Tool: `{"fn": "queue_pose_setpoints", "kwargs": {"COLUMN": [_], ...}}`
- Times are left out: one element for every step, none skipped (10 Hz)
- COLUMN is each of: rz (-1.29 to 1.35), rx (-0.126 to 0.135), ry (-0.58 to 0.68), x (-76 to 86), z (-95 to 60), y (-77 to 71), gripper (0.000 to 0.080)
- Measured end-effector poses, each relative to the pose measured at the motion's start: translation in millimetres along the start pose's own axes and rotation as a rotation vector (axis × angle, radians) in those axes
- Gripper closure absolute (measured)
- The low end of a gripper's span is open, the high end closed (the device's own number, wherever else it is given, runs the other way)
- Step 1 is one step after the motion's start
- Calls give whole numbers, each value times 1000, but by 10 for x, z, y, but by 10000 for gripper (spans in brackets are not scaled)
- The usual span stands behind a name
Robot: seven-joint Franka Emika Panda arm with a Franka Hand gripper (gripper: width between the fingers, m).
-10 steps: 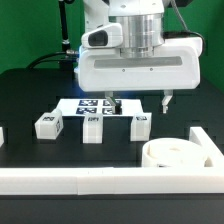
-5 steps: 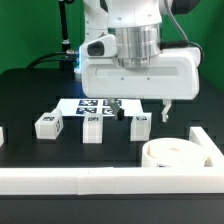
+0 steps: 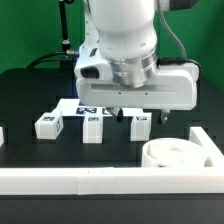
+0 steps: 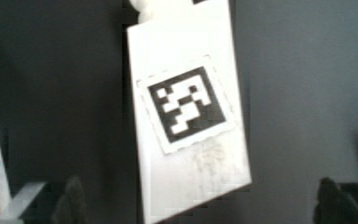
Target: Assemble stool
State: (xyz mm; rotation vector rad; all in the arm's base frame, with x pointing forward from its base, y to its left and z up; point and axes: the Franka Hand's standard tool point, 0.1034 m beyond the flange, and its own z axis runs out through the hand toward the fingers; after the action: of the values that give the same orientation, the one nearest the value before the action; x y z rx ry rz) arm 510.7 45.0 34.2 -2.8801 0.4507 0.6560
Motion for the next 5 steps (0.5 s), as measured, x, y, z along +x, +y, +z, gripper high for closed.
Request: {"fn": "queue_pose_setpoints", "kwargs": {"rz": [-8,-8,-14,-30,-39], "rx": [-3,-6,-9,-19,-26], "ry": [-108,-220,-283,-408,-503], "x": [-29,-27,-30,-118,-118], "z": [31,41,61,88,124], "y": [24,31,23,25,11], "gripper": [150,150,150,150,150]}}
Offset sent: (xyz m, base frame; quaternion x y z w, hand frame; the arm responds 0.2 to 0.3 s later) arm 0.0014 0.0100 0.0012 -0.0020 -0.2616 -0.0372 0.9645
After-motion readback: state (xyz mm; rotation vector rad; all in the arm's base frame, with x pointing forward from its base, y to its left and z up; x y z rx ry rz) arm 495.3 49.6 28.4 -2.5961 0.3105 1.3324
